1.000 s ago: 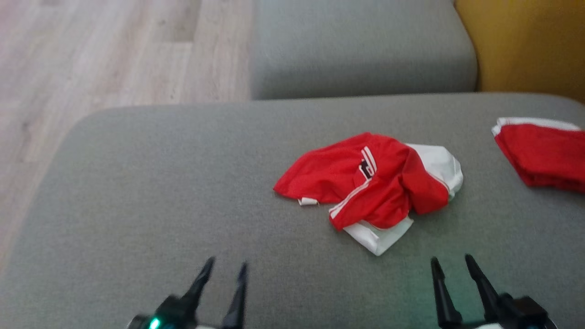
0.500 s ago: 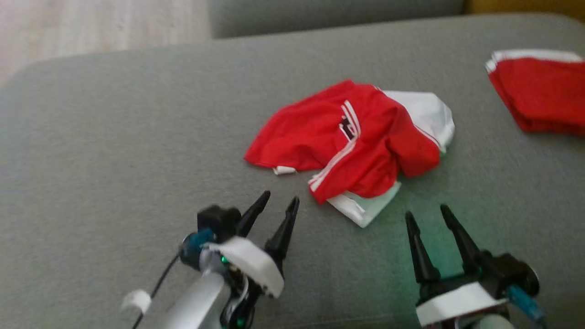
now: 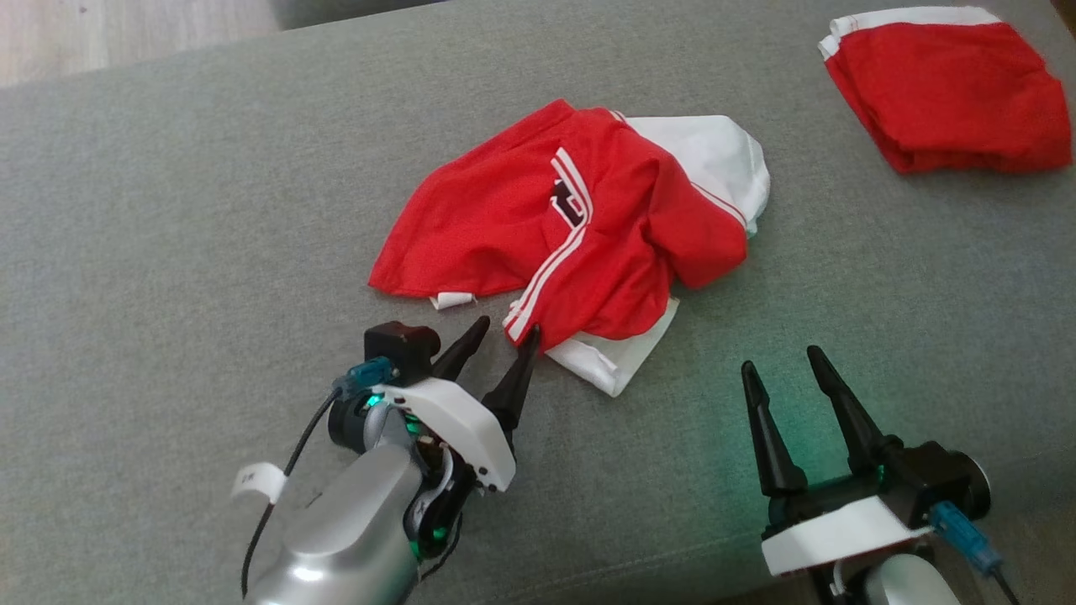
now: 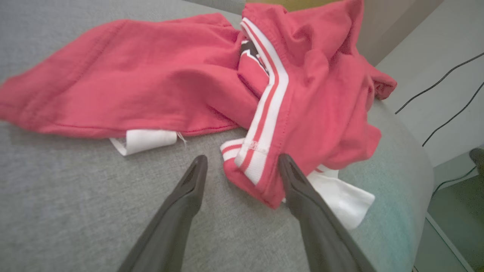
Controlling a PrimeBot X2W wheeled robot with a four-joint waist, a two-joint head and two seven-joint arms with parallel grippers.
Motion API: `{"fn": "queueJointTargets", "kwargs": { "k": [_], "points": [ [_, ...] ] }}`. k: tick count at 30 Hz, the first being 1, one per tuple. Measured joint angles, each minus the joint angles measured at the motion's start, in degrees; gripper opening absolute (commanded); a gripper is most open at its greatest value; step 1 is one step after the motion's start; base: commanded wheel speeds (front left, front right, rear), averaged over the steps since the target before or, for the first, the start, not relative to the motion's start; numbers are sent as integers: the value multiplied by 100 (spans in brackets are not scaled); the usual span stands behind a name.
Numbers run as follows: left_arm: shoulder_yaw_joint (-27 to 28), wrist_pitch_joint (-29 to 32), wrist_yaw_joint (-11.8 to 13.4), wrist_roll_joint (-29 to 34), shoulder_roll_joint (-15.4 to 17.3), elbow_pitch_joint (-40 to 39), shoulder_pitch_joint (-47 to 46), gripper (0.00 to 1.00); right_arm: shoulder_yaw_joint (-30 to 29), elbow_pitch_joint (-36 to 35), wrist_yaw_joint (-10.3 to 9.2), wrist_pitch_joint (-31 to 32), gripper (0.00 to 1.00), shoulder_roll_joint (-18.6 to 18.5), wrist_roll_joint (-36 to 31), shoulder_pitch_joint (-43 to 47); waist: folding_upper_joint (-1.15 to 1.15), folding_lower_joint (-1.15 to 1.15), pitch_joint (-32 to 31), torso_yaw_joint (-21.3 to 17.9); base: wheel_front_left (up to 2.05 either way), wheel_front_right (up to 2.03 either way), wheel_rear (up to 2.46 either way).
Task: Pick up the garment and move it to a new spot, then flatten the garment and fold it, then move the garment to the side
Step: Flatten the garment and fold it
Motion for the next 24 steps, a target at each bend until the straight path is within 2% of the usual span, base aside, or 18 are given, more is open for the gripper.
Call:
{"fn": "queueJointTargets", "kwargs": {
  "k": [3,4,5,7,8,13,19,22,24],
  "points": [
    [-127,0,-18,-55,-3,156,-58,99,2,-2,0,0,100,0,0,-3,0,-1,19,-49,0,0,0],
    [-198,0,-57,-75,0,186,-85,71,5,-3,0,0,100,0,0,-5,0,-1,21,-59,0,0,0],
    [-238,0,-97,-77,-2,194,-109,47,9,-3,0,0,100,0,0,-10,0,-1,21,-65,0,0,0],
    [-311,0,-157,-91,-2,181,-145,23,11,-4,0,0,100,0,1,-18,0,-1,15,-74,0,0,0],
    [-326,0,-169,-57,-3,165,-163,0,18,-4,0,0,100,0,1,-22,0,-1,5,-78,0,0,0],
    [-349,0,-208,423,-1,-70,-229,0,59,7,0,0,100,0,19,-26,0,-1,-131,-103,0,0,0],
    [-417,0,-385,705,2,-757,-229,0,178,37,0,0,100,0,104,-2,0,-2,-447,-208,0,0,0],
    [-669,0,-454,665,3,-1040,-371,0,279,38,0,0,100,-2,199,0,0,-2,-586,-342,0,0,0],
    [-799,5,-456,387,0,-1158,-687,0,326,44,0,0,100,-2,279,4,0,-2,-669,-454,0,0,0]
  ]
}}
